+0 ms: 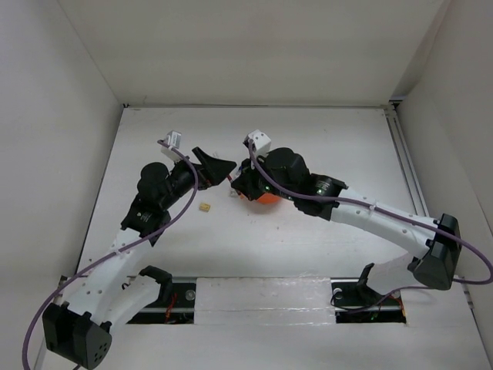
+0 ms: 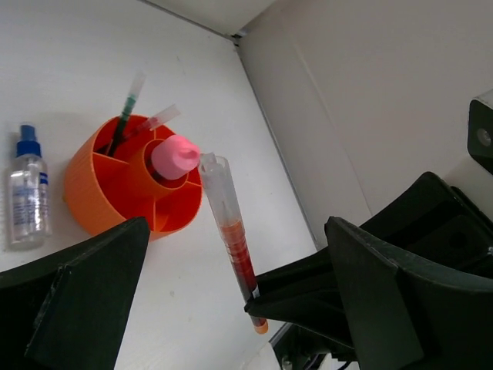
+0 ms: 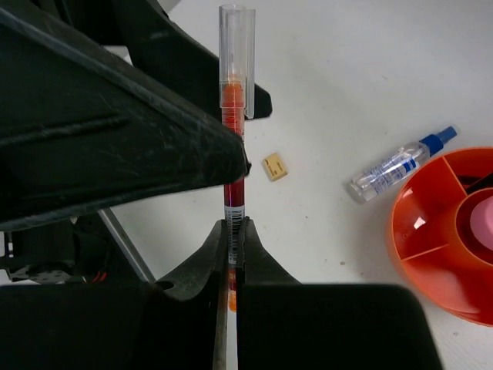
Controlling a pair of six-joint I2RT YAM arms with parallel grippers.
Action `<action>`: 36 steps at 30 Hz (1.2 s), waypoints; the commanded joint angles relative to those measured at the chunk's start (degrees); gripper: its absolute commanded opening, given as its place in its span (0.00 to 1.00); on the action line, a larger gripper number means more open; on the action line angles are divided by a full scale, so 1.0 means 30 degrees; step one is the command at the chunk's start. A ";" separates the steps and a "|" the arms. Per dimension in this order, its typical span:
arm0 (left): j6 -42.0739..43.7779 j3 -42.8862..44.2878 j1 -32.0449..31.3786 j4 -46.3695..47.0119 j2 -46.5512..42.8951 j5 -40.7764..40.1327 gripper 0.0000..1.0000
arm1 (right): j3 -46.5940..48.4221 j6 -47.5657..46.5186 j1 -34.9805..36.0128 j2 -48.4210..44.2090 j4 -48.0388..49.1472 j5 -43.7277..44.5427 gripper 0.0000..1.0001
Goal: Sort the stationery into containers
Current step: Place the pen in the storage box.
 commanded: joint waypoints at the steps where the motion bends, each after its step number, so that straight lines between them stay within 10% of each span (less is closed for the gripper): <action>1: -0.0402 -0.0509 -0.0029 0.2702 -0.0087 0.1488 0.94 | -0.0393 0.0218 -0.0108 -0.0403 0.1505 -0.0255 0.00; 14: -0.0580 -0.0716 -0.0029 0.4345 0.1083 0.2396 0.01 | -0.1098 0.0218 -0.0284 -0.0784 0.2792 -0.1075 0.00; 17: 0.0031 -0.0541 -0.0029 0.4785 0.1991 0.2574 0.00 | -0.1450 0.0044 -0.0284 -0.1194 0.2999 -0.1077 0.06; 18: 0.0209 -0.0367 -0.0029 0.5075 0.2196 0.2371 0.00 | -0.1450 -0.0132 -0.0458 -0.1426 0.2999 -0.1251 0.21; 19: 0.0501 -0.0191 -0.0029 0.5078 0.2401 0.1933 0.00 | -0.1711 -0.0133 -0.0663 -0.1805 0.2999 -0.1253 0.69; 22: 0.2193 0.0395 -0.0029 0.4697 0.2899 -0.1402 0.00 | -0.2676 -0.0309 -0.1102 -0.2656 0.2796 -0.0464 1.00; 36: 0.9147 0.3997 -0.1140 1.3247 1.1709 -0.0796 0.00 | -0.6426 -0.0837 -0.2247 -0.9657 -0.0429 0.1003 1.00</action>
